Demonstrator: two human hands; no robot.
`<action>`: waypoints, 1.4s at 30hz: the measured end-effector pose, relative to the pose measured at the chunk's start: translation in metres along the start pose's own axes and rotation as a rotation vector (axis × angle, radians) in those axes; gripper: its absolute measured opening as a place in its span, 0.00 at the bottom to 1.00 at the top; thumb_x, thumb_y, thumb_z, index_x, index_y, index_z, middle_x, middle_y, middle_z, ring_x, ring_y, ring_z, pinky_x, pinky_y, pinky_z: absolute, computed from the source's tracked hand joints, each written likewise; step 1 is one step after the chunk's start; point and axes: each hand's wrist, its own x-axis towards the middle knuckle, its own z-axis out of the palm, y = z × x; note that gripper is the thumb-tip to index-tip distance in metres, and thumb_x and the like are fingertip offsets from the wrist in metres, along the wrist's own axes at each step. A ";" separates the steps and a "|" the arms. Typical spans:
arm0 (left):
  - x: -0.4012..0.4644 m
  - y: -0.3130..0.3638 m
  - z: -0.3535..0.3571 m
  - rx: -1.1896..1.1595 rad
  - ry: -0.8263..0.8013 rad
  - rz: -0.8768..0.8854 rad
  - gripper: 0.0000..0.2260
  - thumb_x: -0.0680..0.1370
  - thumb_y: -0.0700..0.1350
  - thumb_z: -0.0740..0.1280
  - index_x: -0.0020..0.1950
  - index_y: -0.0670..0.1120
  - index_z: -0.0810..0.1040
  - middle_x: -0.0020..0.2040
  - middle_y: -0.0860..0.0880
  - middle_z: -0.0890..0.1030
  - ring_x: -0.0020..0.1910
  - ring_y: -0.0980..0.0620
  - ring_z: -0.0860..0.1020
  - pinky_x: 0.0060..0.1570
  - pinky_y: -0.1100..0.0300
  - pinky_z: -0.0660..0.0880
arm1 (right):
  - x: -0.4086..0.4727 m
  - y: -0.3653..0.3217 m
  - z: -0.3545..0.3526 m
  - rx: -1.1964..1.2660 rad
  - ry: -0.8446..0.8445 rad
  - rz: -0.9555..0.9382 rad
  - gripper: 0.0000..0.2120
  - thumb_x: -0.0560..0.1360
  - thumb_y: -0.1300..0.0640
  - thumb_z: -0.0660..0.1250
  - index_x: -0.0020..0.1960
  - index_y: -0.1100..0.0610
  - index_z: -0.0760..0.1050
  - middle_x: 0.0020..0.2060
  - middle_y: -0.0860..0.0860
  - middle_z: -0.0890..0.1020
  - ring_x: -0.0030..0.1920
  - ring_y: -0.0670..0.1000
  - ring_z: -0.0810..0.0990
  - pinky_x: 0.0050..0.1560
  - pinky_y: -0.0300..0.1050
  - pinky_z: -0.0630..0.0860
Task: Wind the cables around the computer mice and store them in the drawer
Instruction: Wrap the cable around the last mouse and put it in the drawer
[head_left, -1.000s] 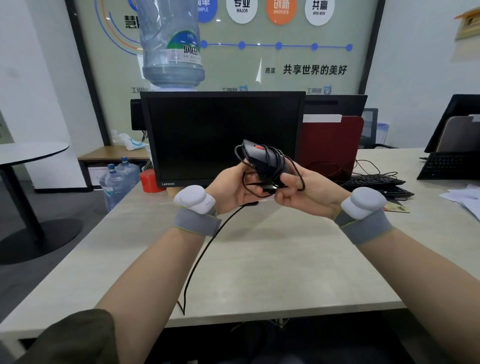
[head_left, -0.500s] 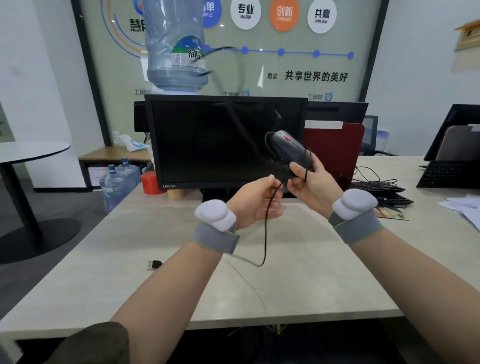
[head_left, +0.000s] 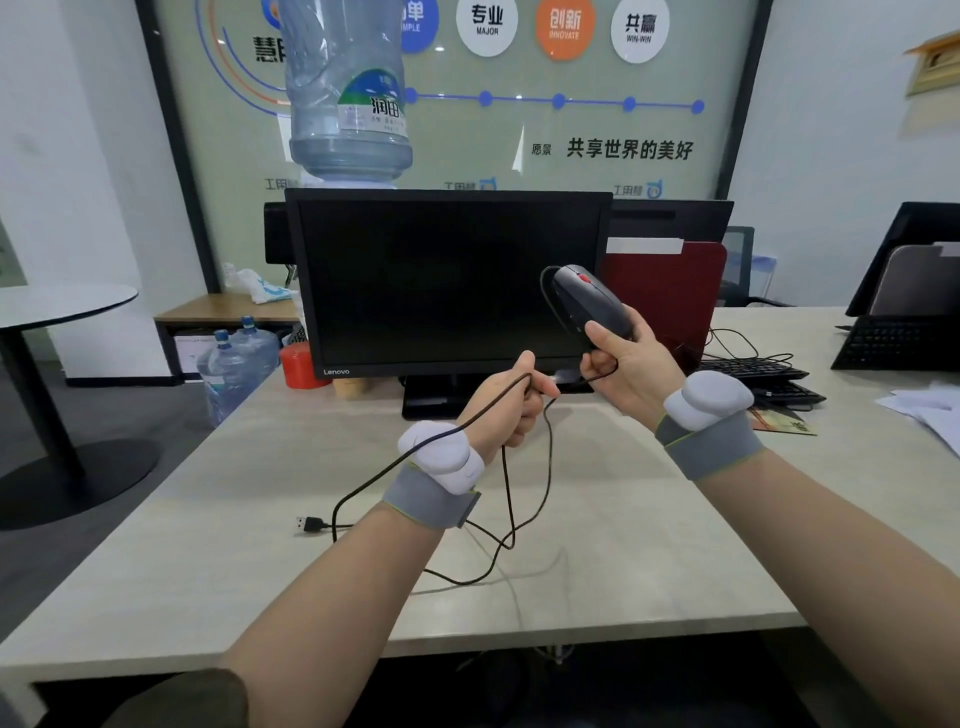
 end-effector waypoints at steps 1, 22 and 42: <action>0.000 0.000 0.000 0.003 0.000 0.004 0.22 0.82 0.56 0.49 0.38 0.47 0.74 0.21 0.56 0.64 0.18 0.60 0.59 0.17 0.70 0.56 | -0.001 0.000 0.000 -0.004 -0.004 -0.001 0.16 0.76 0.67 0.63 0.56 0.49 0.70 0.32 0.50 0.69 0.24 0.43 0.66 0.33 0.36 0.73; -0.002 -0.010 -0.002 0.329 -0.294 0.026 0.09 0.80 0.50 0.59 0.49 0.53 0.78 0.34 0.56 0.82 0.41 0.58 0.80 0.54 0.62 0.74 | -0.008 -0.003 0.012 -0.038 -0.194 0.063 0.22 0.76 0.65 0.63 0.68 0.51 0.65 0.31 0.49 0.71 0.25 0.42 0.70 0.37 0.37 0.77; -0.004 0.037 -0.067 0.408 -0.060 -0.199 0.14 0.80 0.50 0.58 0.41 0.46 0.78 0.26 0.55 0.66 0.23 0.58 0.64 0.27 0.66 0.66 | -0.027 -0.017 -0.013 -1.414 -0.644 0.026 0.29 0.67 0.57 0.74 0.57 0.32 0.65 0.49 0.49 0.80 0.35 0.45 0.77 0.35 0.35 0.75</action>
